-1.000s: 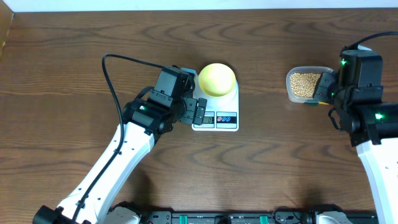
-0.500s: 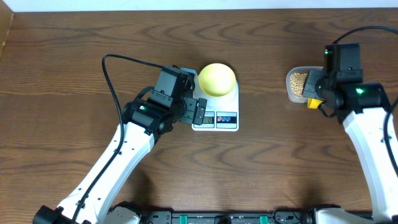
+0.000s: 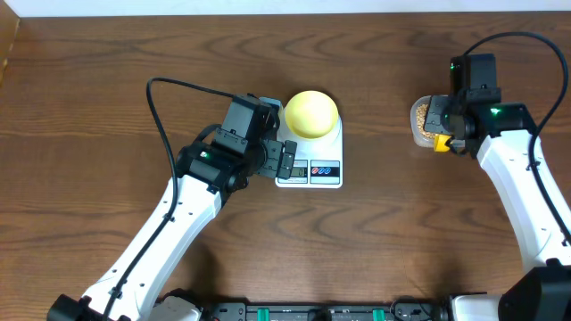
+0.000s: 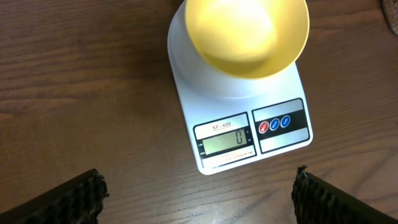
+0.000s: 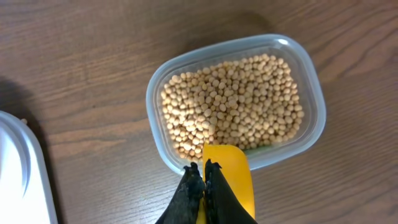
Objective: Scoop item into bowl and weigh 50g on scale
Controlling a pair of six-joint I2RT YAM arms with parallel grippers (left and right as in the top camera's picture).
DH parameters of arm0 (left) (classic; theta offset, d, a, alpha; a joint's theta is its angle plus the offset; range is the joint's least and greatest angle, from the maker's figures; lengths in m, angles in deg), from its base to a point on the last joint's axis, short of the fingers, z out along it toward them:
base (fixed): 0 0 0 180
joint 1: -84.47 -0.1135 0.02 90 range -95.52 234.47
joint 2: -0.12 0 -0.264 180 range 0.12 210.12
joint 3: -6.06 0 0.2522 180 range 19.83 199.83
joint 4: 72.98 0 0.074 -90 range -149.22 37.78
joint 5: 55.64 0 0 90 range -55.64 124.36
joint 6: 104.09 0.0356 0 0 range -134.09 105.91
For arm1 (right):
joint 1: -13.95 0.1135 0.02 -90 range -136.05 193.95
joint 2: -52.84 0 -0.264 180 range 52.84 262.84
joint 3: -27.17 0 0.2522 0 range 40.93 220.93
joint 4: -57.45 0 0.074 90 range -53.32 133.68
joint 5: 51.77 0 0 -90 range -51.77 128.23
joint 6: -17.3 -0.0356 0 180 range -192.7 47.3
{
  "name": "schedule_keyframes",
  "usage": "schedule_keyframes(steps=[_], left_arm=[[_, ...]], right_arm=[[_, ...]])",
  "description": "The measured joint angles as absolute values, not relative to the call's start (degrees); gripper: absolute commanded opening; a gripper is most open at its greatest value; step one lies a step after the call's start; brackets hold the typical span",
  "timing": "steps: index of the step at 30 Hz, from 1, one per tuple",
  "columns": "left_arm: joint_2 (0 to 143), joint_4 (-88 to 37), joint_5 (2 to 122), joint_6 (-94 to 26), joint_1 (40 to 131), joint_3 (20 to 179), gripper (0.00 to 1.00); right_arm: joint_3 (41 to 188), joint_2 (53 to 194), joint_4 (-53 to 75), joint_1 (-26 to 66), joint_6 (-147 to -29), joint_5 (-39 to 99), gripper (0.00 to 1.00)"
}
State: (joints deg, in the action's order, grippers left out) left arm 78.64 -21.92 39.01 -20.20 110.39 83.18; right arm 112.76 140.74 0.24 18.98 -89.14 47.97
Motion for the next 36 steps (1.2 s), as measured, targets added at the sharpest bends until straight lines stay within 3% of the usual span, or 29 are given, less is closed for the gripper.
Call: schedule_keyframes(steps=[36], left_arm=[[78.6, -22.1, 39.6, -18.3, 110.4, 83.2, 0.98]], right_arm=[[112.8, 140.7, 5.0, 14.6, -87.4, 49.8, 0.01]])
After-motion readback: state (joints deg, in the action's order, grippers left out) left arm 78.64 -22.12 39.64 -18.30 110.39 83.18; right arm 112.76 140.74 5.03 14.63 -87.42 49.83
